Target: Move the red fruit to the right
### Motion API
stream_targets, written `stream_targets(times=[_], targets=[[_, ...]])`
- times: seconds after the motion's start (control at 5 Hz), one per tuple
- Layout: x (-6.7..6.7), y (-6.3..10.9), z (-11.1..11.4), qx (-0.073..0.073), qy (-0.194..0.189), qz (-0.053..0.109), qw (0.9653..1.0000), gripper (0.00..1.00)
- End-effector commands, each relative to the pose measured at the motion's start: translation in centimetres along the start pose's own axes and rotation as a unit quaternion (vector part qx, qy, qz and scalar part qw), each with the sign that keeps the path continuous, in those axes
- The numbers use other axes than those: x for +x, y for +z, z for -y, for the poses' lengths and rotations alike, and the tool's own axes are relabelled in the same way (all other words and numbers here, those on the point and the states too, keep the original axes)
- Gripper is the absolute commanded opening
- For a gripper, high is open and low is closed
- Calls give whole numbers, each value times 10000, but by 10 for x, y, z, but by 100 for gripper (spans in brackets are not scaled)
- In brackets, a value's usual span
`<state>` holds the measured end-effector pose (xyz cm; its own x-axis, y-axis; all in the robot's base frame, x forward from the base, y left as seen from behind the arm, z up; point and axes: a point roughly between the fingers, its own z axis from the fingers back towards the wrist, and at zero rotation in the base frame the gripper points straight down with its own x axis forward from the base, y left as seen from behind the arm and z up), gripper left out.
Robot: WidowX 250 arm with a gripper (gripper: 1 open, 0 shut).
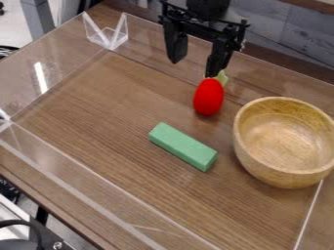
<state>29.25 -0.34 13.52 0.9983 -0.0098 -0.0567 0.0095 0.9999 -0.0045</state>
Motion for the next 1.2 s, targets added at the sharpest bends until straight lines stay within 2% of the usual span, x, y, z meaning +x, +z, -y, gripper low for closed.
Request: stream_targets(times=[0.0,0.2,0.4,0.6,0.8,1.0], targets=[[0,-1,-16,0,258,24,9997,100],[-4,4,-46,13,685,167,9975,100],[-15,3,-80,33,1089,323,9935,100],[-22,2,-114,82,1485,466,9878,100],[-34,6,-149,110,1442,574,9878,100],[-32,6,-174,41,1335,693,9886,100]])
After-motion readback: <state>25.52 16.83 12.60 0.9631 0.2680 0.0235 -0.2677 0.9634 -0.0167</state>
